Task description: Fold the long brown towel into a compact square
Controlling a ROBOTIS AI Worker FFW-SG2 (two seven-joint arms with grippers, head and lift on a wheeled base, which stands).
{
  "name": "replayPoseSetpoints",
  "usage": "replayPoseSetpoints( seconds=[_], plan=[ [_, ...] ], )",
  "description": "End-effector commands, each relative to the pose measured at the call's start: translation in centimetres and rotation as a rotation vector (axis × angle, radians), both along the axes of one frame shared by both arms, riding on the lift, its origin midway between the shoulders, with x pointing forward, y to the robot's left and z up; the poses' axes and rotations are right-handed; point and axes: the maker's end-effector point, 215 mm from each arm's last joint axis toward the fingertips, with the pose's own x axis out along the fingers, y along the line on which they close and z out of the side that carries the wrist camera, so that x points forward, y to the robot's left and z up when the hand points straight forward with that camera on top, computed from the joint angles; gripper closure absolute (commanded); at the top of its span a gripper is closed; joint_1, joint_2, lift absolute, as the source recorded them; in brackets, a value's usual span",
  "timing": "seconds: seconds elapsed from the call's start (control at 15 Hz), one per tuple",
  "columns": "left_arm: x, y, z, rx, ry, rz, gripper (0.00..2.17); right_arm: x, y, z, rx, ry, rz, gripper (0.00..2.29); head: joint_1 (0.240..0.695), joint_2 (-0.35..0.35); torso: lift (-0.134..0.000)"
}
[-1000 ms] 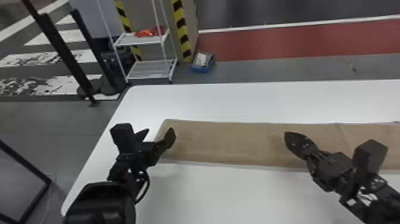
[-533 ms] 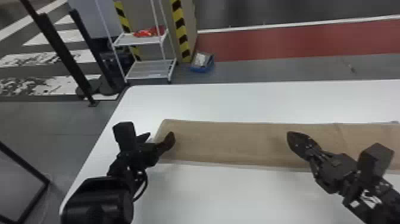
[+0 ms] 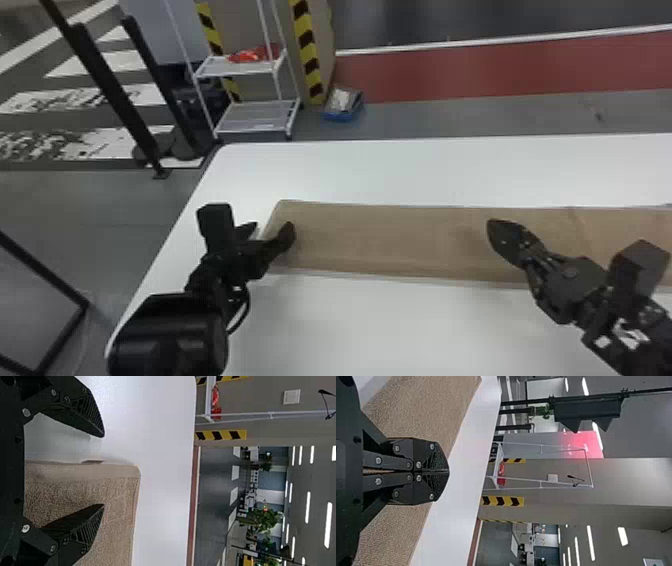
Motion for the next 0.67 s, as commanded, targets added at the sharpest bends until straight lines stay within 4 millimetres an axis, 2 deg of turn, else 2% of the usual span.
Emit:
replayPoseSetpoints(
  seconds=[0.0, 0.13, 0.33, 0.47, 0.6],
  plan=[
    [0.1, -0.3, -0.2, 0.002, 0.013, -0.011, 0.36, -0.2, -0.2, 0.0, 0.002, -0.002, -0.002, 1.96, 0.695, 0.223, -0.125],
    [0.2, -0.8, -0.3, 0.002, 0.017, -0.021, 0.63, -0.2, -0.3, 0.0, 0.003, -0.004, -0.007, 1.96, 0.695, 0.216, -0.125],
    [0.3, -1.1, 0.4, -0.001, 0.005, -0.026, 1.36, -0.2, -0.6, 0.0, 0.007, -0.004, -0.012, 1.96, 0.695, 0.210, -0.125],
    [0.4, -1.4, 1.4, -0.027, -0.016, -0.027, 1.38, -0.3, -0.7, 0.2, 0.009, -0.012, -0.015, 1.96, 0.695, 0.205, -0.125],
    [0.4, -2.2, 3.3, -0.051, -0.054, -0.036, 1.38, -0.3, -1.0, 0.4, 0.013, -0.015, -0.021, 1.96, 0.695, 0.202, -0.125]
  ],
)
